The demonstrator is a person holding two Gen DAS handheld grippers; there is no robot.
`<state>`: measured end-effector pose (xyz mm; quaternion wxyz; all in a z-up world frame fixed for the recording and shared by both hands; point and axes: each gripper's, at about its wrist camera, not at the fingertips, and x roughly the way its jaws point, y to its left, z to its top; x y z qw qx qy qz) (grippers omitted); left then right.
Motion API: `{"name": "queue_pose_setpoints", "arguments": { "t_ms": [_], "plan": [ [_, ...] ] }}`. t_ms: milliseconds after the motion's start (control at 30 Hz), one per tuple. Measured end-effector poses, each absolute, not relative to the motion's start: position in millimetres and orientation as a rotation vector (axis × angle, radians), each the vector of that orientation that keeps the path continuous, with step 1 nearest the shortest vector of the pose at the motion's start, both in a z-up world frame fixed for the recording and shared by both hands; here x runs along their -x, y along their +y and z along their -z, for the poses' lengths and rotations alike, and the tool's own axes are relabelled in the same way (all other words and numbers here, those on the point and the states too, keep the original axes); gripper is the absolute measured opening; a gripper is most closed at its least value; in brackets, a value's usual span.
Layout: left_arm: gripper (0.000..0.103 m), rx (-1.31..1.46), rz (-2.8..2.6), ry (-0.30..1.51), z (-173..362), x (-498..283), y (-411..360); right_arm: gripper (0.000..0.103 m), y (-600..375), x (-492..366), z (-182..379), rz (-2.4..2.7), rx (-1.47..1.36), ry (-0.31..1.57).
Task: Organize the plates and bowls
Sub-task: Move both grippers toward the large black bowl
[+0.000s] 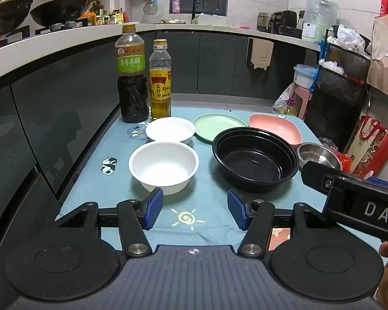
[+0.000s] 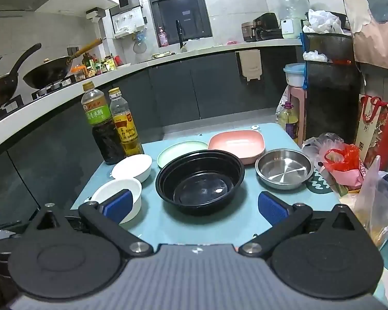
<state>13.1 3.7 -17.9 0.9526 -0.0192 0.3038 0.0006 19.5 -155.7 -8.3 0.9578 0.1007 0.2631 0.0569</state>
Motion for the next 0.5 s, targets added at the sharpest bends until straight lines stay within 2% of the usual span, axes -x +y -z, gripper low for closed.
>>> {"name": "queue_pose_setpoints", "arguments": {
  "t_ms": [500],
  "plan": [
    [0.052,0.038,-0.009,0.647,26,-26,2,0.06,-155,-28,19,-0.11,-0.167,0.514]
  ]
}}
